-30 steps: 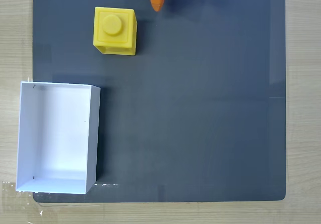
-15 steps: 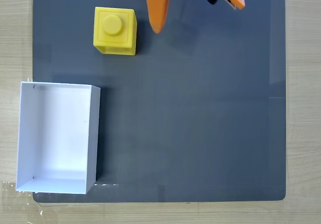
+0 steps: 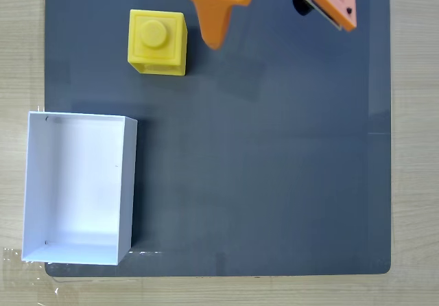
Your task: Grasp a yellow block and put it in the box
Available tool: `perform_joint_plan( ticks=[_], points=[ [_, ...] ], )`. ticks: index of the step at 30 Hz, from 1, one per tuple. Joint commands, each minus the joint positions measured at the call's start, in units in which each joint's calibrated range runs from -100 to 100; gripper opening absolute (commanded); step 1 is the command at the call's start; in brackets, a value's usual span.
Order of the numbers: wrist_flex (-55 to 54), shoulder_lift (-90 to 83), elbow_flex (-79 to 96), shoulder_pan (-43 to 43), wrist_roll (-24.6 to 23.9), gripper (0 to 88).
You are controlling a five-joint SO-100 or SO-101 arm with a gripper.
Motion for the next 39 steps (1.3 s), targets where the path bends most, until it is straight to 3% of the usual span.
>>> perform_joint_plan(
  ticks=[1, 6, 14, 20, 23, 27, 30, 39],
  points=[
    [7.77, 1.91, -8.16, 1.33, 0.19, 4.0],
    [10.74, 5.97, -15.3, 8.57, 1.13, 4.0],
    [11.18, 12.07, -15.49, 16.99, 13.62, 4.0],
    [19.82, 17.58, -15.49, 17.75, 22.38, 4.3],
    [19.82, 19.02, -15.67, 18.67, 24.27, 12.5],
    [19.73, 19.79, -15.94, 20.19, 25.64, 35.7],
    [19.47, 19.96, -15.58, 20.94, 25.64, 47.7],
    [19.47, 23.77, -10.42, 20.61, 25.64, 50.3]
  ],
)
